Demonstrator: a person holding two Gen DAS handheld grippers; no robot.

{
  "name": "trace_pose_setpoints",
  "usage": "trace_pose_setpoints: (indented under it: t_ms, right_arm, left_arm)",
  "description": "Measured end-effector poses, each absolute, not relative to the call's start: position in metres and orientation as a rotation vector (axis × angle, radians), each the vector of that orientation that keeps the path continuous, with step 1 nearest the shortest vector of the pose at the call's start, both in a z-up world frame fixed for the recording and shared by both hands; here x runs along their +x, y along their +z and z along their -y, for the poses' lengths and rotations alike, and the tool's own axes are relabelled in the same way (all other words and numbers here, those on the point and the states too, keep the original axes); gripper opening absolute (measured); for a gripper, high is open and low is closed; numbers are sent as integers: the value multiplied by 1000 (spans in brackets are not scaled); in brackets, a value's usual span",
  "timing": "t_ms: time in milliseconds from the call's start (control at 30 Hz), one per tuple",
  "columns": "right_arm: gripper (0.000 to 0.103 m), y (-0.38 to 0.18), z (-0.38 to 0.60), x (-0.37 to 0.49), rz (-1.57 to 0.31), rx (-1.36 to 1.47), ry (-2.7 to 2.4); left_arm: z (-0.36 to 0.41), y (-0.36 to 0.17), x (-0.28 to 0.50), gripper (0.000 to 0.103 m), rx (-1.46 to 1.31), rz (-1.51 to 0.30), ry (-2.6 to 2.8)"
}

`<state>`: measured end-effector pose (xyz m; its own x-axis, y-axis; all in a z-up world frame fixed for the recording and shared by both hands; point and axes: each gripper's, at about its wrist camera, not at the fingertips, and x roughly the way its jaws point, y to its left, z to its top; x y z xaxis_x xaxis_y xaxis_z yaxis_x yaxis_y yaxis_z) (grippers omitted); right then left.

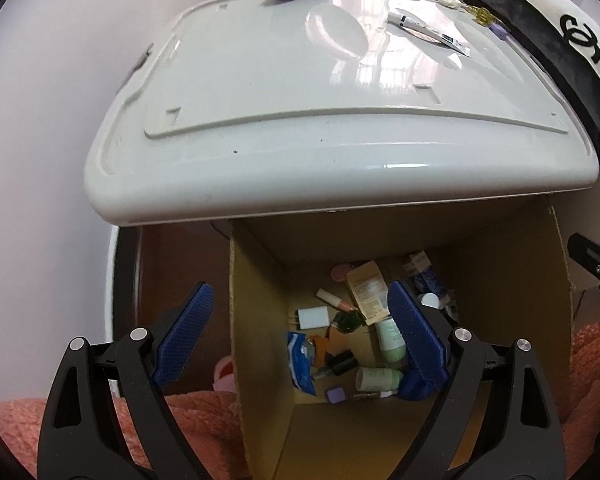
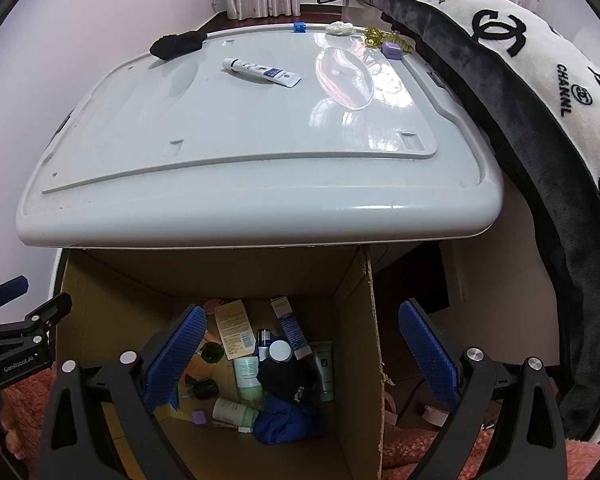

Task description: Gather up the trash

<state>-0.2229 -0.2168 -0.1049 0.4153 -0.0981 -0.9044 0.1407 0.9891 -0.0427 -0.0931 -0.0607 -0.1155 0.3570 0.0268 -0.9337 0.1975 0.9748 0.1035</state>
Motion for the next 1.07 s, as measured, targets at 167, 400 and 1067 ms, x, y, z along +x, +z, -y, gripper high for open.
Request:
trace_pose_setpoints:
  t_ms: [167,400,1067]
  right_arm:
    - [96,-105,217,-223,-1134,42,-150]
    - [95,-104,216,-223,-1132,39,-150]
    - [96,-104,217,-223,-1135,41,-152]
  left_arm:
    - [56,-112,-92,87,192,-1193,-98]
    - [56,-114,-92,86,189,-1202,-97]
    - [54,-118,-90,87,175,-1234,-98]
